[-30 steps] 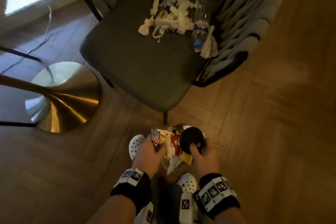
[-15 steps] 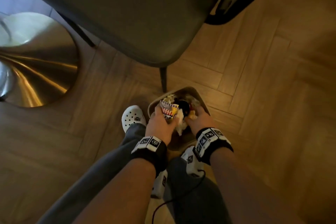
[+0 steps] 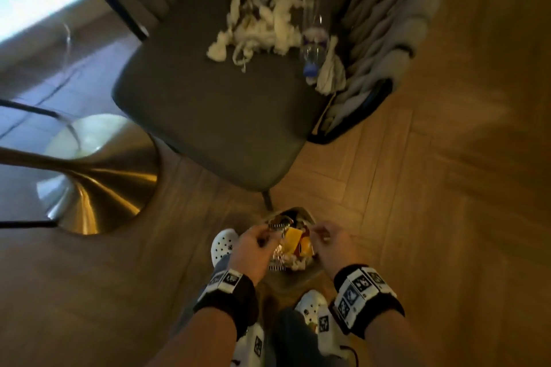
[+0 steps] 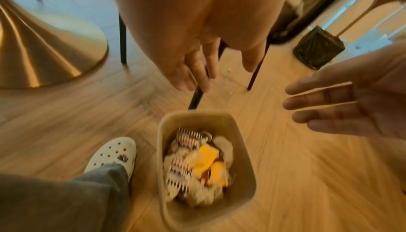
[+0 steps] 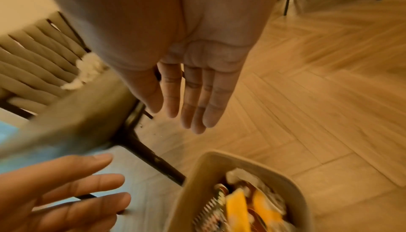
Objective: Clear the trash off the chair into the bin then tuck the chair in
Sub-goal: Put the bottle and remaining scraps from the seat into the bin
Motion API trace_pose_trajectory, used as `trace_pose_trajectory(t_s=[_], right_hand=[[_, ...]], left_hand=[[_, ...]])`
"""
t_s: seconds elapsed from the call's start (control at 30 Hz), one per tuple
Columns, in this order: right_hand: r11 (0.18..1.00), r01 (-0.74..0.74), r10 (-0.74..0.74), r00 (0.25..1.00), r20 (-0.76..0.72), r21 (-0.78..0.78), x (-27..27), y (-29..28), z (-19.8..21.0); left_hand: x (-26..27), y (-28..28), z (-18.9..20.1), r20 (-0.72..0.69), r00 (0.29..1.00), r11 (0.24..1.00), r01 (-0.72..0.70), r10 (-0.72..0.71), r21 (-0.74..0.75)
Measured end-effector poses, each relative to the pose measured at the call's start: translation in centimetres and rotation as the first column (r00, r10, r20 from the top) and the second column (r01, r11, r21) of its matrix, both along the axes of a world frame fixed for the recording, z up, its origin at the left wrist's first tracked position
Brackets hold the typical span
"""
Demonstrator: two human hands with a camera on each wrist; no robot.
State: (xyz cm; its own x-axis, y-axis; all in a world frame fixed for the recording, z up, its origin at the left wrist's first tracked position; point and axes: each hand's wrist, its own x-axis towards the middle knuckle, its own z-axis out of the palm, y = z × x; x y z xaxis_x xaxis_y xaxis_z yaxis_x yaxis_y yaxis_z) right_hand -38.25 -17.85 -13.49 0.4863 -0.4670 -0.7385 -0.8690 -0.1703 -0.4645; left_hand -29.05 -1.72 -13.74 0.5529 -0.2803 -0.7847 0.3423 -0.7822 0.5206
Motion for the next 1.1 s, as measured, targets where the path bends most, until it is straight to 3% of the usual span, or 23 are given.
trace_pose_trajectory(t_s=[0.13,0.23,0.3,0.4,0.5,0.6,0.67,0.8,0.9,1.0,1.1], right_hand=[[1.0,-0.023,0.023,0.998,0.066,0.006,7.2,-2.1,5.9],[1.0,-0.003,0.008,0.986,0.166,-0.029,14.9,-4.5,8.3],[0.988,0.1,-0.075,0.976,0.203,-0.119,20.3,-6.5,8.5],[0.896,0.324,-0.268,0.94,0.212,-0.303,27.0,-10.0,8.2],[0.834,0.499,-0.494,0.865,0.084,-0.236,31.2,-13.3,6.1],[0.843,0.476,-0.499,0.866,-0.032,-0.252,33.4,-14.2,3.5],[0.82,0.48,-0.517,0.855,-0.044,-0.311,33.9,-13.9,2.4],[0.728,0.625,-0.626,0.773,0.098,-0.282,32.6,-13.3,1.2],[0.747,0.632,-0.609,0.775,0.17,-0.207,31.5,-12.2,0.7],[0.727,0.669,-0.637,0.741,0.21,-0.156,31.0,-10.9,0.7],[0.752,0.646,-0.616,0.759,0.21,-0.133,31.2,-9.7,1.2]], left_hand=[[6.6,0.3,5.9,0.141,0.979,0.988,-0.136,0.144,-0.066],[12.5,-0.3,8.3,0.226,0.955,0.979,-0.172,0.193,-0.107],[16.5,-1.4,9.0,0.266,0.943,0.978,-0.177,0.201,-0.112],[22.7,-3.5,8.6,0.286,0.948,0.989,-0.121,0.14,-0.083],[28.4,-5.6,8.2,0.324,0.941,0.994,-0.069,0.094,-0.088],[32.7,-8.0,7.3,0.386,0.923,0.997,0.02,0.008,-0.068],[34.8,-10.0,6.4,0.39,0.916,0.996,0.078,-0.09,0.048],[37.1,-15.1,5.1,0.421,0.884,0.961,0.097,-0.202,0.258],[37.2,-19.1,4.1,0.447,0.873,0.956,0.066,-0.193,0.285],[37.1,-21.7,3.0,0.361,0.908,0.923,0.068,-0.215,0.379],[37.3,-20.7,2.0,0.417,0.859,0.894,0.098,-0.299,0.438]])
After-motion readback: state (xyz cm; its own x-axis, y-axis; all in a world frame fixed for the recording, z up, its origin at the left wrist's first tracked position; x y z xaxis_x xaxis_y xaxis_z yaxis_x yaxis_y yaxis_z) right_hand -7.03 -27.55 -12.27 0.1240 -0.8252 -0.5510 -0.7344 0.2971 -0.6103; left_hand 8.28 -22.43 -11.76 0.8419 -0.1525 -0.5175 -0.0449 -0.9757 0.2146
